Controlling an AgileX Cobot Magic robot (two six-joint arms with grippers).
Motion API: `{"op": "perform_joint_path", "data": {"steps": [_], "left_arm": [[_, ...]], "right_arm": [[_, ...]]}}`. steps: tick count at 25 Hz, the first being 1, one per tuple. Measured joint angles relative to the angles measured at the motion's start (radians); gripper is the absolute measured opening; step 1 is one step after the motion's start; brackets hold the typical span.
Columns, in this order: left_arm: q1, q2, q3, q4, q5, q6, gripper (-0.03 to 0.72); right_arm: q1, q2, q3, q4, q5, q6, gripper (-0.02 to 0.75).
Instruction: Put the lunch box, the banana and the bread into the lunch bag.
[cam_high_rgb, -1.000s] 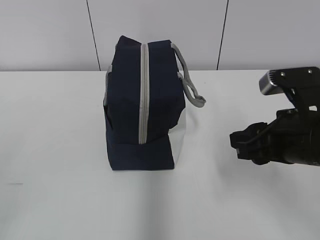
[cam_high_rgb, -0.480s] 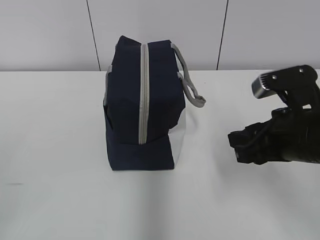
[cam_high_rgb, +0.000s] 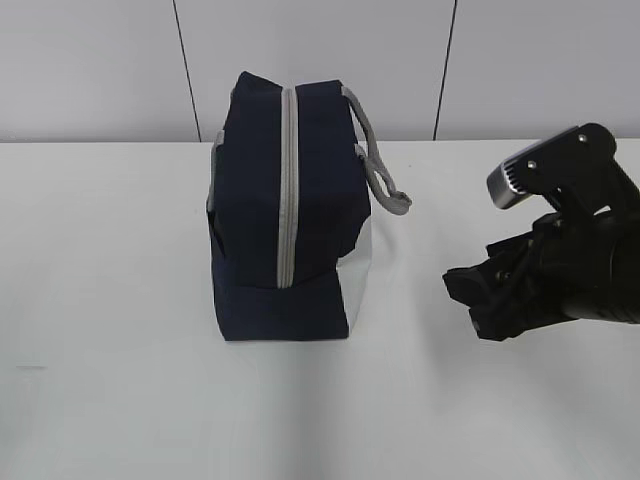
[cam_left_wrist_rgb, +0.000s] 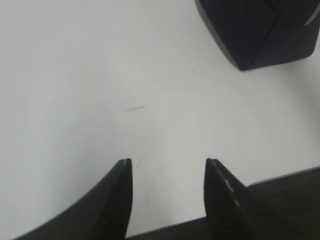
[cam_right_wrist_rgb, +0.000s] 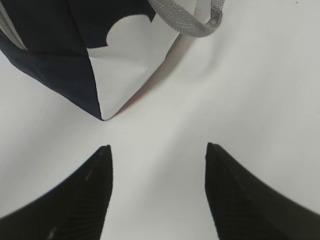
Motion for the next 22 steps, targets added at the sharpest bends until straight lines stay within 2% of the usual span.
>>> {"op": "perform_joint_path", "data": {"steps": [3, 11, 17, 22], "left_arm": [[0.019, -0.004, 0.0, 0.0, 0.0, 0.0, 0.334], [0.139, -0.03, 0.0, 0.0, 0.0, 0.002, 0.3], [0.2, -0.084, 0.0, 0.0, 0.0, 0.002, 0.29], [0.284, -0.118, 0.0, 0.0, 0.0, 0.002, 0.289]], "right_arm": [[0.001, 0.0, -0.008, 0.0, 0.035, 0.011, 0.474], [0.002, 0.059, -0.008, 0.028, 0.147, 0.058, 0.467], [0.006, 0.138, -0.008, 0.064, 0.161, 0.059, 0.464], [0.008, 0.143, -0.028, 0.074, 0.161, 0.059, 0.462]]}}
